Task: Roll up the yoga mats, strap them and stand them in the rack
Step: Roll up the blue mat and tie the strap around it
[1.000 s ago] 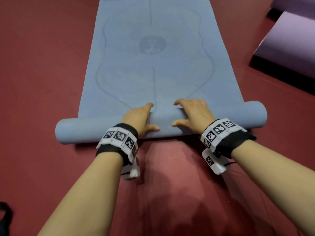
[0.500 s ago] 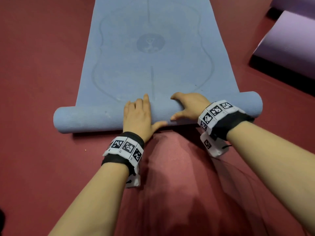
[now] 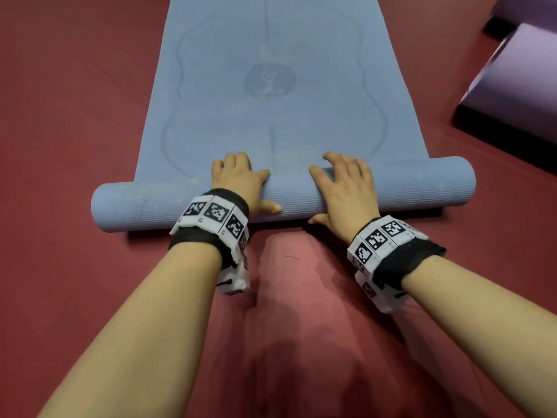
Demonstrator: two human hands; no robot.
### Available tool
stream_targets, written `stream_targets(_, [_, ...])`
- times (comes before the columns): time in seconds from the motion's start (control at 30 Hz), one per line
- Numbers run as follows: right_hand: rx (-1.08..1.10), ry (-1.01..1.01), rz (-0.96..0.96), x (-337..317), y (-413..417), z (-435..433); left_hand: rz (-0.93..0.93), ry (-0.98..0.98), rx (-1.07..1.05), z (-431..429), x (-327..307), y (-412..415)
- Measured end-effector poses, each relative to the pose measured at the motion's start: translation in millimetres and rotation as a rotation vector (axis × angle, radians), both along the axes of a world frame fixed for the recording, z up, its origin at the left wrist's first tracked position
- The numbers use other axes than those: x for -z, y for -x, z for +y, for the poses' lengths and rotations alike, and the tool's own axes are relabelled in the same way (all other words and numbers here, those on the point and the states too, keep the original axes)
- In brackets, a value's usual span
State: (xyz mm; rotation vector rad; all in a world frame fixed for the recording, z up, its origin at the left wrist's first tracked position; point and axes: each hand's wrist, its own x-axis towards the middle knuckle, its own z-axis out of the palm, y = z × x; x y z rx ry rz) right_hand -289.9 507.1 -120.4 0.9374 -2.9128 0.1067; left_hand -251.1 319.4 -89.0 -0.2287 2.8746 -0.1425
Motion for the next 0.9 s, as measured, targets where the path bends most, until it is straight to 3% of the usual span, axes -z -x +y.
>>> stream_targets(0.13, [-0.011,0.061,0.056,-1.8,6.9,-1.2,0.103,0.043,0.015,-2.5,2.0,-1.1])
stream_targets(0.37, [-0.06,0.036,-0.067,-20.5,30.5,-6.3,0.237,-0.129,-0.06,-3.9,7.2,8.0])
stream_targets(0.5, [0.016,0.089,0.062,-15.8,33.0,-7.5,0.506,-0.011,-0.02,3.6,8.5,15.2])
stream_targets(0.67, [0.042,0.14,0.128,-8.4,32.8,-13.0,0.236,-0.009,-0.064,4.0,7.4,10.8])
stream_targets(0.9, [0.021,0.0,-0.046,-5.1,40.2,-11.6,0.19,-0.034,-0.032,5.9,14.4,17.3])
